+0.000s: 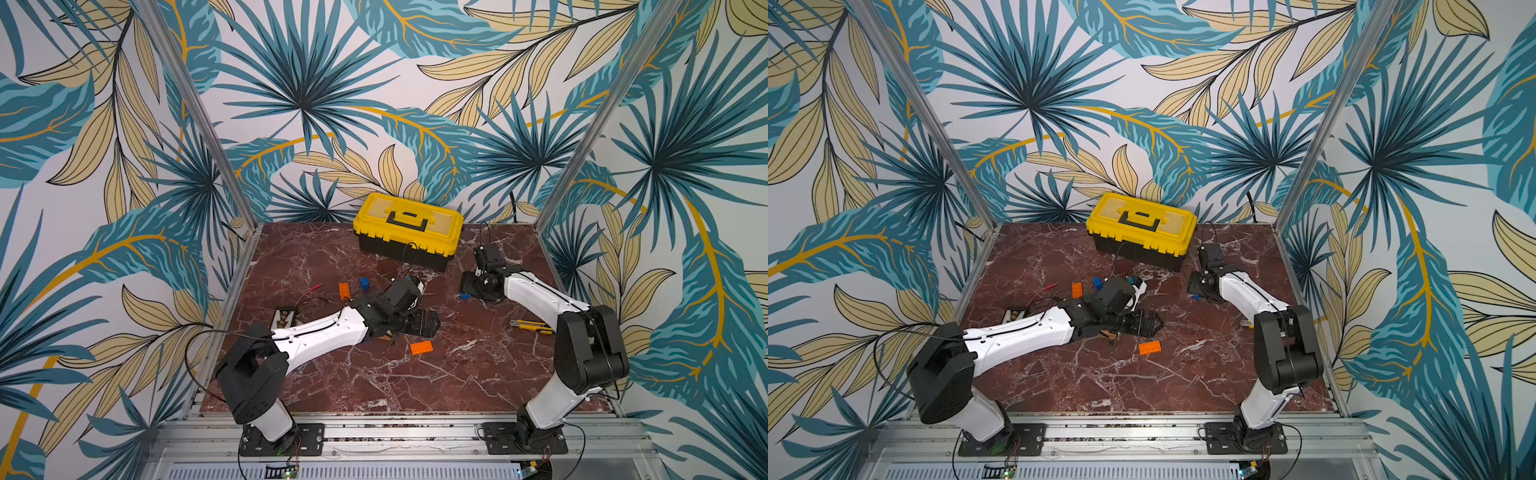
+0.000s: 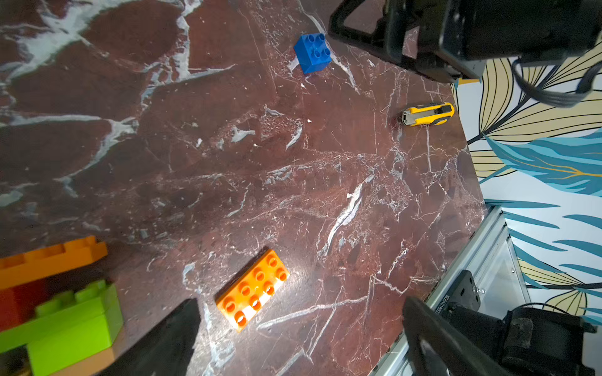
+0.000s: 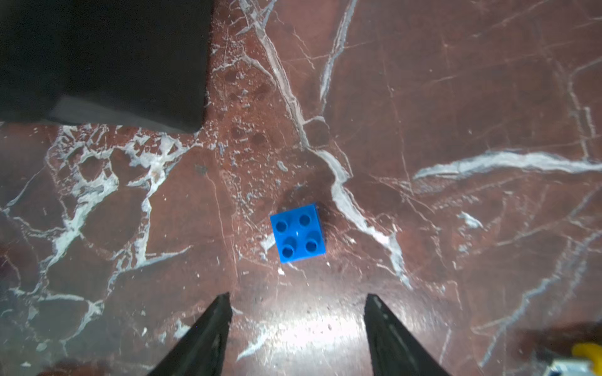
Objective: Assemble the number 5 with lego
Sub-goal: Pick up the lego brick from the center of the board.
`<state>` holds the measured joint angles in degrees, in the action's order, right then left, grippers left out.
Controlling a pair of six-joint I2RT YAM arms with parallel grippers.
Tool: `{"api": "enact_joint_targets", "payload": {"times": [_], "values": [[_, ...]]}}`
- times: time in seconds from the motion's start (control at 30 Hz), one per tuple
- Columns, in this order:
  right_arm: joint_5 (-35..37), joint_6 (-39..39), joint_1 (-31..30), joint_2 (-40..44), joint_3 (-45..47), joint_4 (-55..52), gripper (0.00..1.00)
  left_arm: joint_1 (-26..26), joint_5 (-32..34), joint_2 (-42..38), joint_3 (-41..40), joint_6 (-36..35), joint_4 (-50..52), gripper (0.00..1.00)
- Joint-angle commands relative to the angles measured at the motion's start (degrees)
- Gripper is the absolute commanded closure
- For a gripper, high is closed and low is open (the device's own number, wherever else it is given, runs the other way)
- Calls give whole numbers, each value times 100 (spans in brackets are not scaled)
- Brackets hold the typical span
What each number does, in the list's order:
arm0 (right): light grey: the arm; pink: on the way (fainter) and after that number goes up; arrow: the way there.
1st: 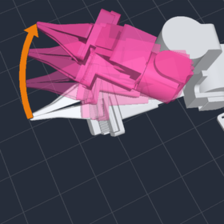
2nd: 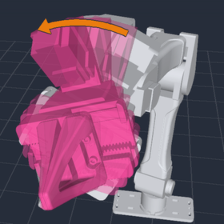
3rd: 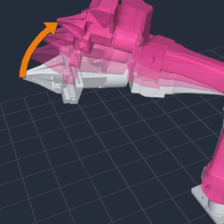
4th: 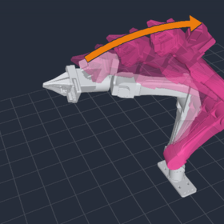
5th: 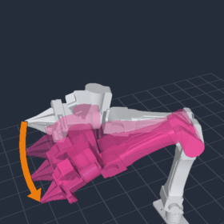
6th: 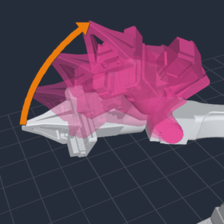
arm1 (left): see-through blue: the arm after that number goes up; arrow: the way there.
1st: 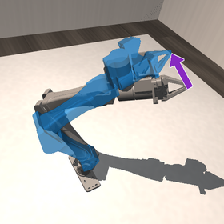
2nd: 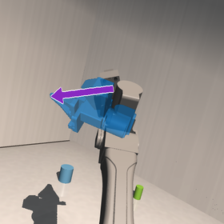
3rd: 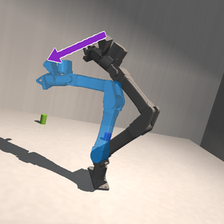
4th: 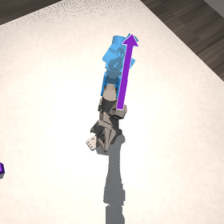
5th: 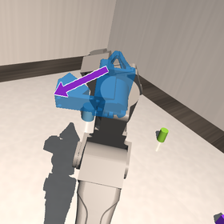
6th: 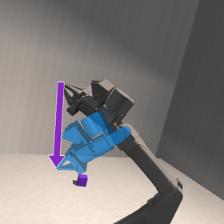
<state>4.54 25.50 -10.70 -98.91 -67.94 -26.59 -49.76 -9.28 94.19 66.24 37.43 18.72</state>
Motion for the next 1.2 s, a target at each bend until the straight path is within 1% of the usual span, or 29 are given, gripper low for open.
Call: {"api": "enact_joint_targets", "payload": {"times": [0.0,0.37,0.53,0.7,0.77,0.87,0.93,1.17], "values": [[-50,-96,33,-275,-234,-303,35,-25,19,147,483,-167,282,0],[-45,-247,42,-1057,-745,-546,35,-29,133,301,532,-7,116,0],[3,-335,42,-1247,-881,-519,36,-34,284,269,384,86,-206,0],[28,-422,42,-1429,-1019,-582,40,-33,279,240,249,208,-612,0],[50,-474,42,-1497,-1058,-618,41,-28,286,240,241,204,-624,0],[134,-478,42,-1546,-1132,-733,46,-34,295,236,232,204,-618,0],[109,-514,42,-1556,-1132,-734,50,-30,299,232,224,211,-624,0],[136,-584,42,-1586,-1108,-756,55,-29,254,258,215,240,-650,0]]}}
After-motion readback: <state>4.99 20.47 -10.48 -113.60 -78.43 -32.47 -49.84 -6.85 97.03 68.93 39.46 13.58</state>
